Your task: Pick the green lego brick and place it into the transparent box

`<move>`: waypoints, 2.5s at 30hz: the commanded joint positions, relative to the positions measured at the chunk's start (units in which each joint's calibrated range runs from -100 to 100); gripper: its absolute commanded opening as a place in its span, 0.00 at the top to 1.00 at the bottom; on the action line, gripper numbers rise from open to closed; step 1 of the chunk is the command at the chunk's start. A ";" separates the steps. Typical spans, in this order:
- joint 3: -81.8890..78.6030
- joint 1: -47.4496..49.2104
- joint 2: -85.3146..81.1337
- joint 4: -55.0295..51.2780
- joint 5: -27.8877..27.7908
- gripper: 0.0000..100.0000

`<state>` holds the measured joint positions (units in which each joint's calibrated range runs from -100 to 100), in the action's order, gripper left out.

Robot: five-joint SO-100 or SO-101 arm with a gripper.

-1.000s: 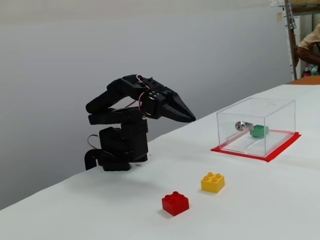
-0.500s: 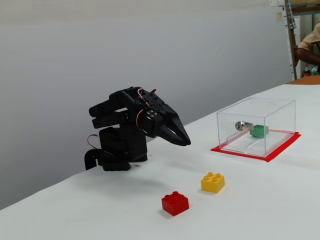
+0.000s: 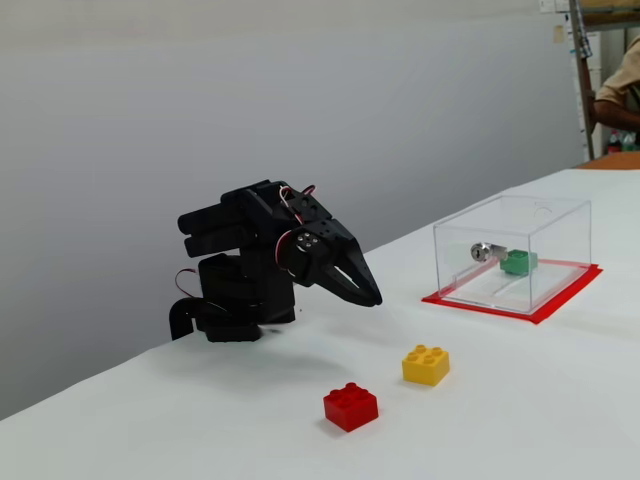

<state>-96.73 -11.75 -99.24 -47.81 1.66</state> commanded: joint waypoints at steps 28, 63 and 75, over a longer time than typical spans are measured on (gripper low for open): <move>4.24 3.80 -0.59 -25.64 -0.15 0.99; 4.24 3.66 -0.51 -25.64 -0.04 0.99; 4.24 3.66 -0.51 -25.64 -0.04 0.99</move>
<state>-93.65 -8.01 -99.24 -73.18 1.66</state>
